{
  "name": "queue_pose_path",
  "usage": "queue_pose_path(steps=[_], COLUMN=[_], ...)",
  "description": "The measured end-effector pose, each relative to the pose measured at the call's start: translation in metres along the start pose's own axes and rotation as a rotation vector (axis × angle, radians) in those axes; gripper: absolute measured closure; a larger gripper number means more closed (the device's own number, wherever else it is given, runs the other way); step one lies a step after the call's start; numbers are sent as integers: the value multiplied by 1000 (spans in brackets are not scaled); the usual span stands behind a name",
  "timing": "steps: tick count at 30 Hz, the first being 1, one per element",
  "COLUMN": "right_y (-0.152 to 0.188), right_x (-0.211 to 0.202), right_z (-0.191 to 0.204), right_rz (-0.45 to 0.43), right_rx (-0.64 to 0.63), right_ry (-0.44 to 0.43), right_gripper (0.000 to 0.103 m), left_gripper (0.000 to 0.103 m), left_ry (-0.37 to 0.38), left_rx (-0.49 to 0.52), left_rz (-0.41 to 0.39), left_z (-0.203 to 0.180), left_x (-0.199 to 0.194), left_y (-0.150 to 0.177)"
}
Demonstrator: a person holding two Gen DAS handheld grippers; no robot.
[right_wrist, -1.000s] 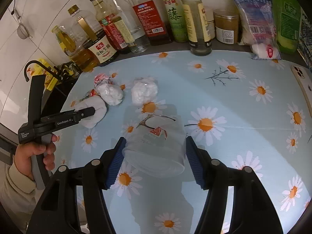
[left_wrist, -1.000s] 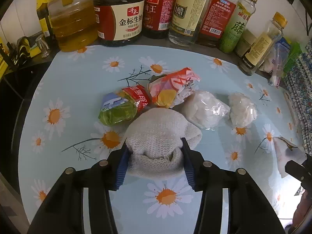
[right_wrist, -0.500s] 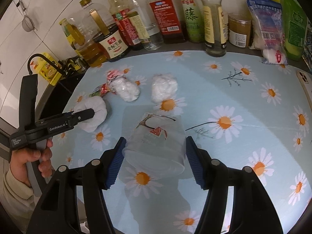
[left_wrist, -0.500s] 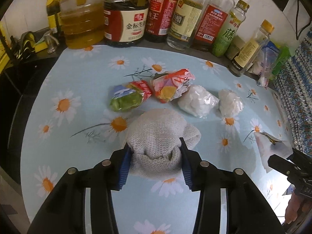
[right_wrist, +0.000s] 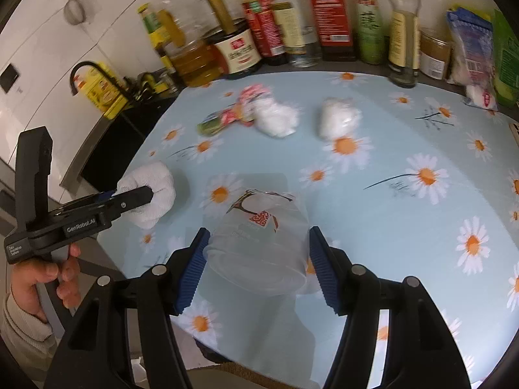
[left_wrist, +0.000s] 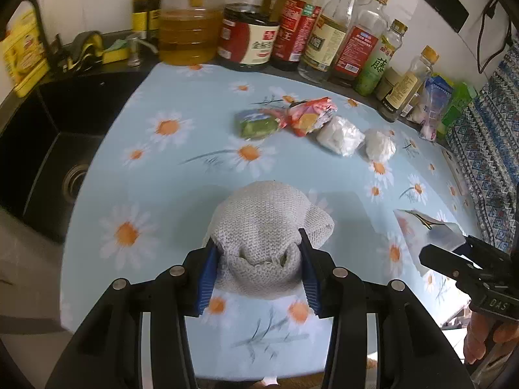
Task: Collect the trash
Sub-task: 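Carry the grey cloth and clear container down over the black bin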
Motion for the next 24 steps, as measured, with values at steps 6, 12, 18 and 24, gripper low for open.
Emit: queue_pose_path(steps=[6, 12, 18, 24], right_y=[17, 36, 57, 79], right_x=[7, 15, 29, 42], right_z=[39, 72, 103, 134], right_rz=[11, 33, 68, 98], right_rx=[-43, -87, -119, -143], right_ry=[-15, -23, -30, -43], right_gripper=[41, 41, 41, 41], left_gripper=[60, 60, 60, 60], left_ry=[3, 10, 19, 26], left_rx=[-35, -72, -116, -148], left_rz=[-10, -4, 17, 27], left_z=[23, 45, 68, 86], left_x=[-17, -23, -25, -29], left_y=[39, 79, 119, 152])
Point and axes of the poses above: each gripper's, at about its wrist camera, not at the fingertips, and x roughly the way its jaws point, z to its left, y to its underside, the point moved 5 cm from there along x, roughly the way its jaws point, and after that the axes turned 15 degrees about z, right-handed, at the moved point
